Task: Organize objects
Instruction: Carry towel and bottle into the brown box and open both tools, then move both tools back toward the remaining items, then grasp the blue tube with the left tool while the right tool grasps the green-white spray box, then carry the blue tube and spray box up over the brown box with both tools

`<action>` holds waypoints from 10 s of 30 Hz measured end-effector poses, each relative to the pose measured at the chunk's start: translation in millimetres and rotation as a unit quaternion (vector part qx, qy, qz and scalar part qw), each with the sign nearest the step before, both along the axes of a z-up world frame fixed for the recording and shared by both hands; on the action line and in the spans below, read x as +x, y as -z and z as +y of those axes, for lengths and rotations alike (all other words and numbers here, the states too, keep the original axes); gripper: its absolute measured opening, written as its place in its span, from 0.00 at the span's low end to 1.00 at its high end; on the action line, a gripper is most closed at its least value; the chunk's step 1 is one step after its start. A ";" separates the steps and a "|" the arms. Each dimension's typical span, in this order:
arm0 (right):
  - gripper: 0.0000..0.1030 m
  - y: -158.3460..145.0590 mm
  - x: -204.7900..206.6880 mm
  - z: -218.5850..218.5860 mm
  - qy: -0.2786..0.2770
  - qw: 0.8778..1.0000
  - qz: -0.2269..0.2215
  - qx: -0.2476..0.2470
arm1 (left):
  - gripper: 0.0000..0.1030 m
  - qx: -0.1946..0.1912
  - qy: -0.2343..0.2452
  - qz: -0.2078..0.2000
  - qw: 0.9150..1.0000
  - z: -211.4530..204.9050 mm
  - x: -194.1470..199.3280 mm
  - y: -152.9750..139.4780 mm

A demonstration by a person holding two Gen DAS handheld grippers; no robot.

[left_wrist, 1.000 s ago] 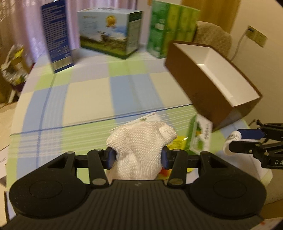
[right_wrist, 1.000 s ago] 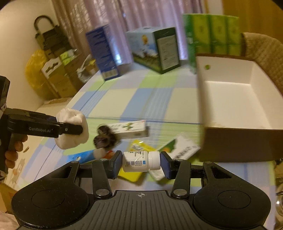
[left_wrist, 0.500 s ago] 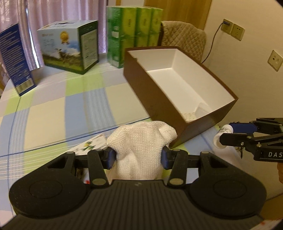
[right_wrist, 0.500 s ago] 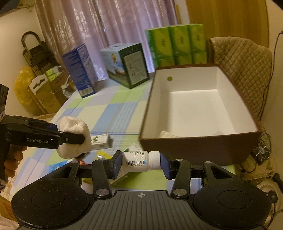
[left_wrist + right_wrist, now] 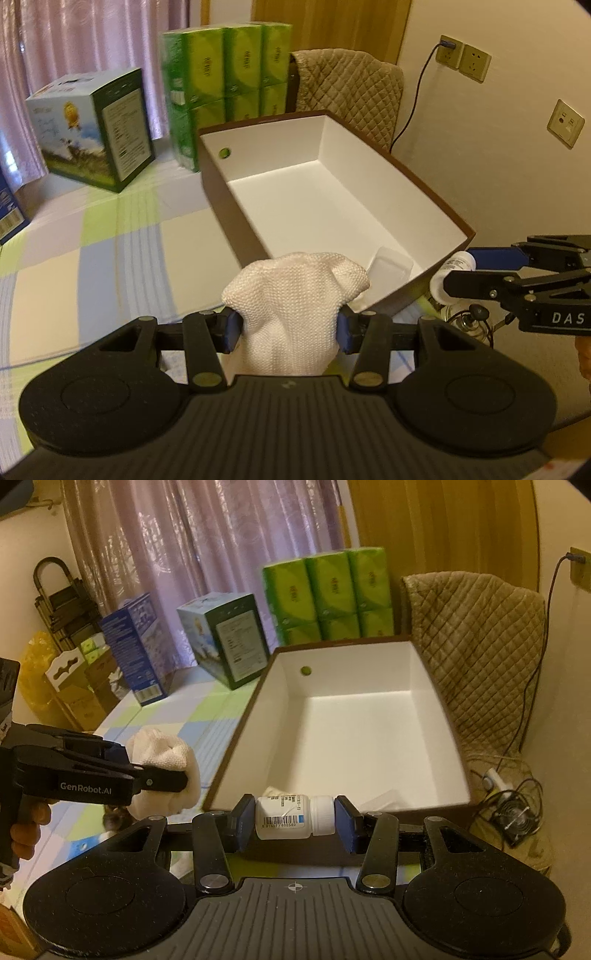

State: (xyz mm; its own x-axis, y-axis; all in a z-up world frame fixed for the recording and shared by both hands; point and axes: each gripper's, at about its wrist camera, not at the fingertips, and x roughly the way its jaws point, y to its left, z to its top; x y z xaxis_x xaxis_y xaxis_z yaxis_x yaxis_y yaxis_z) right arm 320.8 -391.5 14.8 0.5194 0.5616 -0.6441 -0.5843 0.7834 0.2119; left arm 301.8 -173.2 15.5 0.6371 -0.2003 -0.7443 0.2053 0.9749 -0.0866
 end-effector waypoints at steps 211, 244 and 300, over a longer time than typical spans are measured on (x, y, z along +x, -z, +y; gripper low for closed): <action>0.50 107.2 -80.1 157.3 0.010 0.989 0.081 -0.126 | 0.26 0.035 -0.155 0.094 0.983 236.7 -124.5 71.0; 0.50 24.1 -74.7 93.6 0.013 0.999 0.024 -0.035 | 0.25 0.023 -0.063 -0.007 0.998 127.3 -84.7 -5.7; 0.50 -19.3 110.3 11.7 0.041 0.998 -0.048 -0.007 | 0.25 0.032 0.013 -0.086 0.996 -45.5 110.6 -58.1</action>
State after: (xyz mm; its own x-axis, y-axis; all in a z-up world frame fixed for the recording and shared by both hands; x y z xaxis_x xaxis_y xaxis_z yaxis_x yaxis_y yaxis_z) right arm 431.0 -379.8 34.1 0.6224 0.5067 -0.5966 -0.5353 0.8316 0.1478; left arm 412.4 -218.7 73.5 0.7519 -0.1739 -0.6359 0.2372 0.9713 0.0149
